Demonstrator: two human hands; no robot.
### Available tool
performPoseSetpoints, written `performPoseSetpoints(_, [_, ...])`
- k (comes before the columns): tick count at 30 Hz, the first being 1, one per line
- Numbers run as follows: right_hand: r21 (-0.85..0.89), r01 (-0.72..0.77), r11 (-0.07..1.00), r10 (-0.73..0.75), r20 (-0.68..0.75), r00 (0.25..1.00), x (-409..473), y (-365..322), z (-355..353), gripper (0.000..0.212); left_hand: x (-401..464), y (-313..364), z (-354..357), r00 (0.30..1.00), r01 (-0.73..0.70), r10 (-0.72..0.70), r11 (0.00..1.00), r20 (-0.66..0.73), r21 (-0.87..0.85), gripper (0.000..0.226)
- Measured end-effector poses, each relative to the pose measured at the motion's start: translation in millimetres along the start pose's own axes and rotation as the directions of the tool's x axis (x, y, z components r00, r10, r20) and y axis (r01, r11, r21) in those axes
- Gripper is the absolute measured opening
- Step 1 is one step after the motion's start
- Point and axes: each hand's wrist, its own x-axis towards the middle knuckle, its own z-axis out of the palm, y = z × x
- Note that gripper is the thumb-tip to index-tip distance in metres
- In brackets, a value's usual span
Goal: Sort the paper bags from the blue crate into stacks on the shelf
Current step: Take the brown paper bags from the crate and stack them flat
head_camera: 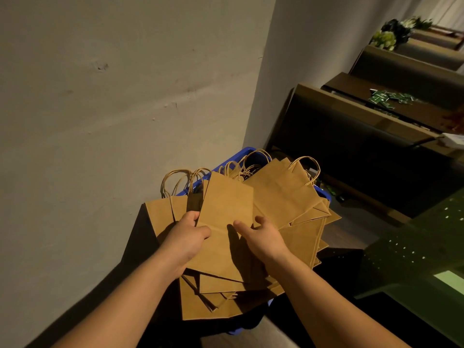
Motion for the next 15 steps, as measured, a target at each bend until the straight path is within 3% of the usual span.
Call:
performPoseSetpoints(3, [0.151,0.01,0.988,-0.016,0.036,0.999,1.2,0.9,1.5,0.041,-5.0,1.0,1.4,1.0,-0.003,0.004,0.999,0.027,-0.052,0.052])
performPoseSetpoints(6, [0.33,-0.01,0.944,-0.024,0.099,0.995,0.3,2.6,1.2,0.026,-8.8,3.2,1.2,1.0,0.002,-0.001,0.989,0.003,-0.148,0.044])
performPoseSetpoints(12, [0.486,-0.029,0.874,-0.073,0.188,0.979,-4.7,4.4,-3.3,0.026,-8.7,1.2,-2.3,0.997,-0.061,0.054,0.99,-0.06,-0.124,0.048])
performPoseSetpoints(15, [0.498,0.0,0.867,-0.121,0.211,0.97,-9.6,3.4,-3.9,0.031,-8.9,0.4,-1.8,1.0,-0.025,0.026,0.98,0.004,-0.199,0.064])
